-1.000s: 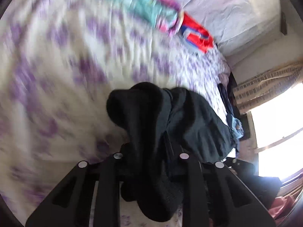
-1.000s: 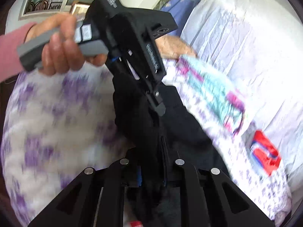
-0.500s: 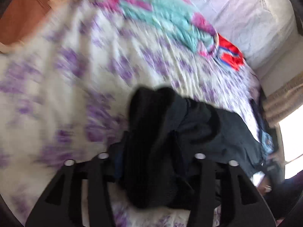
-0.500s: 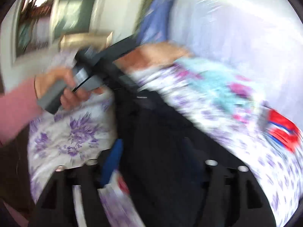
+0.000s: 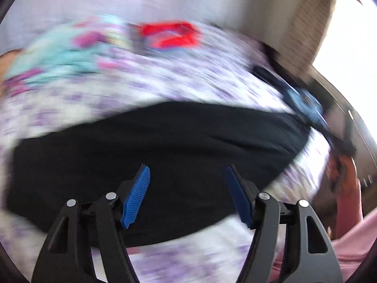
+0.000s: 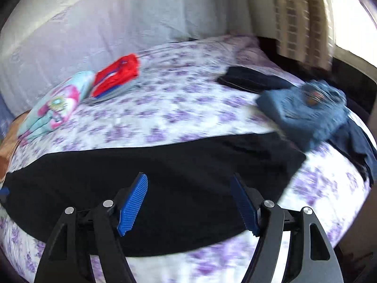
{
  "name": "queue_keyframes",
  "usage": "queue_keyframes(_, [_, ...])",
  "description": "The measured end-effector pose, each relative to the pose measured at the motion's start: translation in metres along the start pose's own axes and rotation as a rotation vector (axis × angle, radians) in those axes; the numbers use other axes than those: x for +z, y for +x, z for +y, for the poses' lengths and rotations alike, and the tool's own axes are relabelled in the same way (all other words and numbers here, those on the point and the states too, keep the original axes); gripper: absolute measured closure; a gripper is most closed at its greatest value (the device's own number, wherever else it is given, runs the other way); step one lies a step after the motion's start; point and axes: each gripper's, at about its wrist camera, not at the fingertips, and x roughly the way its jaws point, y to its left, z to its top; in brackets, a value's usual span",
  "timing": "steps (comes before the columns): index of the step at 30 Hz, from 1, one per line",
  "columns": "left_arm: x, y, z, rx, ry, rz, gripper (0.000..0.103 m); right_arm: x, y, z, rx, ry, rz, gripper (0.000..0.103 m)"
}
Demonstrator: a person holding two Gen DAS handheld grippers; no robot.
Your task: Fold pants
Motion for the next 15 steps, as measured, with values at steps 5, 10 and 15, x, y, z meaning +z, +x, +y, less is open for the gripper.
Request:
queue_keyframes(5, [-0.012, 0.078, -0.070, 0.015, 0.190, 0.123, 0.047, -0.015, -0.013, -0.050, -0.030, 0.080, 0.014, 0.031])
queue_keyframes(10, [-0.024, 0.101, -0.097, 0.133, 0.318, 0.154, 0.065, -0.025, -0.027, -0.089, 0.000, 0.188, 0.036, 0.041])
queue_keyframes(15, [-0.015, 0.049, -0.069, 0.110, 0.241, 0.061, 0.069, -0.030, -0.039, -0.032, 0.244, -0.015, 0.020, 0.047])
